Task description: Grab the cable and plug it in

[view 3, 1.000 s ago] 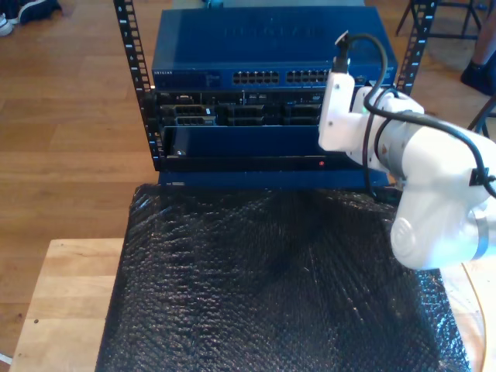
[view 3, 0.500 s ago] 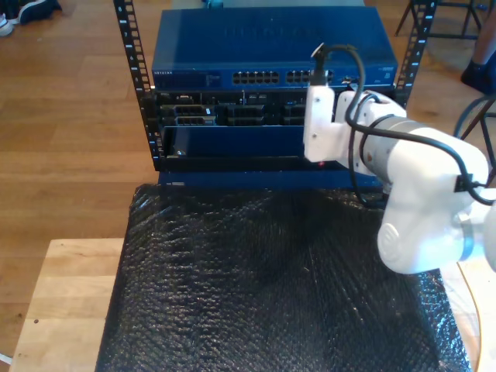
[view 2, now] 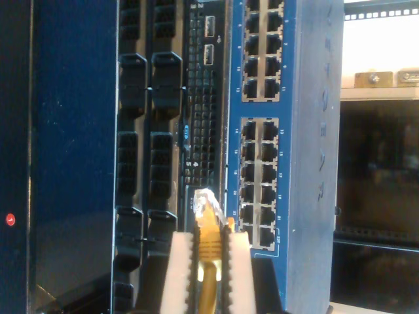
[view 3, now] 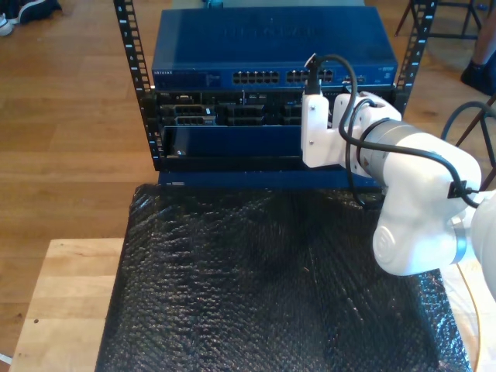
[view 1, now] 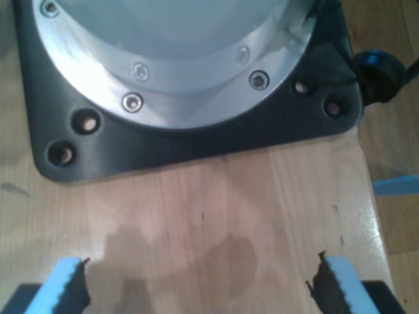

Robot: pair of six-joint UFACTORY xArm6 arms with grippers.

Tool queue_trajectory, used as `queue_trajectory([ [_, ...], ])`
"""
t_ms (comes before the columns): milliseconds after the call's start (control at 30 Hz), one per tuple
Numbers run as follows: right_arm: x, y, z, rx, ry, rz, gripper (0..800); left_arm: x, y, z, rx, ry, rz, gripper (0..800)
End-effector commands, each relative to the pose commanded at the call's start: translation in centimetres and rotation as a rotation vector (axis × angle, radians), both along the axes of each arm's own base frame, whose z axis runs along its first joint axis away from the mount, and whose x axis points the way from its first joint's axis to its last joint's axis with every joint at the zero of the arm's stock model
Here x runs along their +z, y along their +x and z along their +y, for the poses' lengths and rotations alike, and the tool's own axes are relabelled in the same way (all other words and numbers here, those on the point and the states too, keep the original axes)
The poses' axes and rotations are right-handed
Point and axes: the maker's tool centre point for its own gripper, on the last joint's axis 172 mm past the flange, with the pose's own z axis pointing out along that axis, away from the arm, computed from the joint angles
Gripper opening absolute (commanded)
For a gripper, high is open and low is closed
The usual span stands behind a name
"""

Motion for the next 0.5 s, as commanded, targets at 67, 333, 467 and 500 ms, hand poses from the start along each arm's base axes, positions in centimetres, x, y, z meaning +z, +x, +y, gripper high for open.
queue_trajectory([
  [67, 0.3, -0.1, 0.2, 0.004, 0.002, -0.014, 0, 0.0, 0.0, 0.0, -0.001, 0.000, 0.001, 800],
  [333, 2.6, -0.5, 1.2, 0.019, 0.030, -0.111, 0, 0.0, 0.0, 0.0, 0.000, 0.000, 0.000, 800],
  [467, 4.6, -0.7, 1.0, 0.014, 0.052, -0.191, 0, 0.0, 0.0, 0.0, 0.000, 0.000, 0.000, 800],
  [500, 4.5, -0.8, 0.9, 0.013, 0.053, -0.194, 0, 0.0, 0.0, 0.0, -0.001, 0.000, 0.001, 800],
])
